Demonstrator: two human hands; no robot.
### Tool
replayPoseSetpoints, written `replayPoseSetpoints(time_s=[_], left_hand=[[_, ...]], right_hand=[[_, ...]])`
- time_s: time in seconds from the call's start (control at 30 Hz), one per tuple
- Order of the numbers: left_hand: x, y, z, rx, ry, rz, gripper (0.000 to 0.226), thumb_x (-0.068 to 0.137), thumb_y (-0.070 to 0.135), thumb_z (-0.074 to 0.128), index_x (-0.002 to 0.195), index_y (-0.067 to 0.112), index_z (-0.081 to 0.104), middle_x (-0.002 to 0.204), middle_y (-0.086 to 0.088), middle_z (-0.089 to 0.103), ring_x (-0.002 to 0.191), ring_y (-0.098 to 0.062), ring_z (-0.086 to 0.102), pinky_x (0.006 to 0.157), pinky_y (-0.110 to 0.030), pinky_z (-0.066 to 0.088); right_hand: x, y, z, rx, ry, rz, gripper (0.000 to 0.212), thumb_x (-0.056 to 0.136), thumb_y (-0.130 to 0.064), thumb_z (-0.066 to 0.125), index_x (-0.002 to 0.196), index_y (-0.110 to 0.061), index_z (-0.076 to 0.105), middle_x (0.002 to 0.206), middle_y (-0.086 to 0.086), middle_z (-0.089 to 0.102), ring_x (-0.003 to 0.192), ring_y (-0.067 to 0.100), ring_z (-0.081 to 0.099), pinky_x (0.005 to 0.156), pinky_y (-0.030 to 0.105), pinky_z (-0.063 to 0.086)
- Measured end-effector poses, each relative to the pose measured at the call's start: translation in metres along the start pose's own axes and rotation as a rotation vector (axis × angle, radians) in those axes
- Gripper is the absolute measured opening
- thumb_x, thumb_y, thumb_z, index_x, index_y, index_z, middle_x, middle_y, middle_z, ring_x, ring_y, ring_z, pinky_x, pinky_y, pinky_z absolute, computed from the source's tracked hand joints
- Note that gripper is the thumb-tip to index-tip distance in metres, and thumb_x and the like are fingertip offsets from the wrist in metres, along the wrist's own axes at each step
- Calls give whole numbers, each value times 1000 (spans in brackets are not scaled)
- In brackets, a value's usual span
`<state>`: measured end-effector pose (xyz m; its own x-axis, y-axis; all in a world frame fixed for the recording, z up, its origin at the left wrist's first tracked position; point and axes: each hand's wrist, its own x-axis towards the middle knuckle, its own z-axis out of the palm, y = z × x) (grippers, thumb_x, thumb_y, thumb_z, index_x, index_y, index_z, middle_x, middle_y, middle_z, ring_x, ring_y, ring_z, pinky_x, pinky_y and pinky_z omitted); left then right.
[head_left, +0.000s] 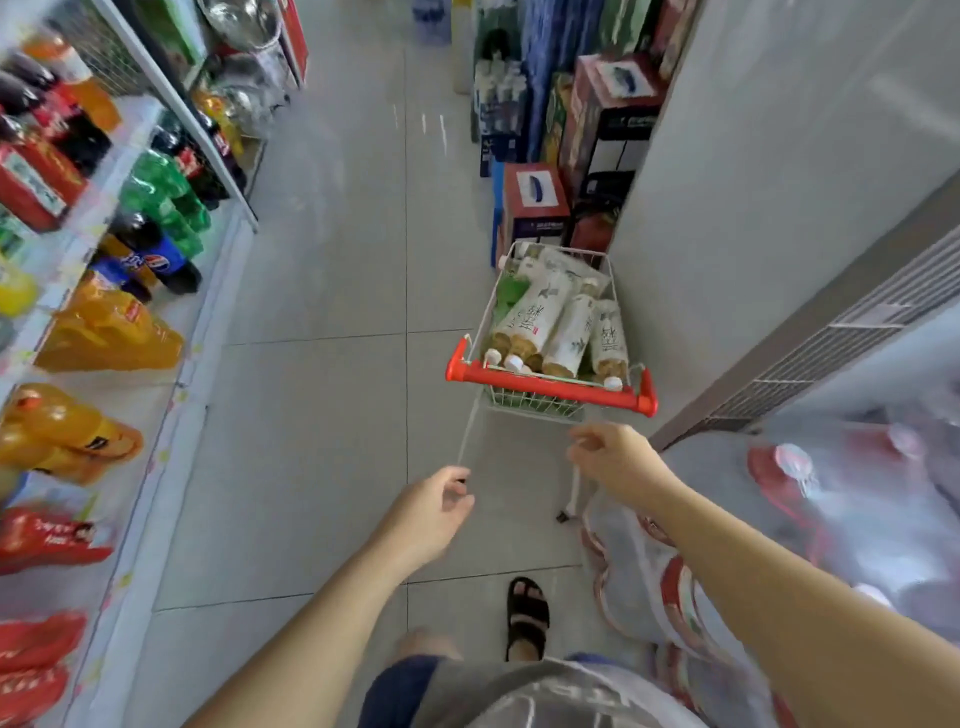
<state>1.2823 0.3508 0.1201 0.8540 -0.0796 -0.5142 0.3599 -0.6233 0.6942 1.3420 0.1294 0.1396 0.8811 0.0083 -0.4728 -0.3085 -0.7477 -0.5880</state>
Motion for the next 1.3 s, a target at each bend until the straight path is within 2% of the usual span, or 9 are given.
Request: replayPoseSetpoints(time_s=[0.13,0.3,0.43,0.5,0.63,0.8,0.93,1.13,1.3], left_hand=[[42,1,-13,-15,19,-62,35,95,20,51,130,19,50,122,0,59,102,-10,57,77,-14,37],[114,5,-29,81,48,-33,33,94,19,51,128,19,53,123,1,59,104,-12,58,89,-25,44],[185,24,-36,359,80,162,39,93,18,52,132,18,51,132,-1,52,120,-21,51,100,-36,41],[216,30,-34,493,23,260,40,93,20,51,133,20,50,133,1,51,121,-22,49,101,-35,39],[258,26,-21,686,-168,320,33,96,29,48,128,21,50,124,0,56,113,-24,51,97,-34,37],[279,19,-17,890,-194,387,31,96,45,42,115,22,52,108,0,63,97,-22,60,83,-35,45],[276,12,-16,920,-186,397,34,97,46,39,116,20,51,109,-2,62,98,-24,60,85,-35,42],[250,2,-9,928,-118,369,35,97,45,38,116,19,51,109,-4,62,100,-26,58,88,-36,42],[203,-24,9,830,-79,279,33,97,44,41,117,20,51,108,-2,62,97,-23,60,83,-35,44]], right_hand=[[70,-30,-32,-21,9,-62,25,89,-20,55,112,-14,64,81,-6,59,67,10,53,55,10,38],[131,-28,-30,-30,-51,24,28,90,-20,55,116,-15,61,104,3,63,96,21,58,78,25,43],[163,1,-14,-99,-110,175,23,88,-24,53,110,-29,58,84,-2,57,80,23,60,66,29,49],[174,19,-7,-180,-151,238,26,85,-33,52,110,-35,59,94,3,60,92,29,60,81,43,51],[191,47,3,-237,-174,299,20,82,-48,49,101,-46,55,104,-1,56,114,30,47,100,60,31],[202,58,12,-196,-157,252,25,89,-42,52,112,-34,59,102,3,59,111,28,45,102,49,33],[201,62,18,-104,-111,194,25,89,-36,57,111,-27,63,88,2,62,94,27,54,86,44,48],[190,66,22,-108,-139,105,13,90,-36,58,101,-32,62,82,3,63,68,16,55,63,28,44],[167,67,32,-140,-225,64,19,87,-36,61,105,-31,65,84,0,66,75,19,60,82,43,52]])
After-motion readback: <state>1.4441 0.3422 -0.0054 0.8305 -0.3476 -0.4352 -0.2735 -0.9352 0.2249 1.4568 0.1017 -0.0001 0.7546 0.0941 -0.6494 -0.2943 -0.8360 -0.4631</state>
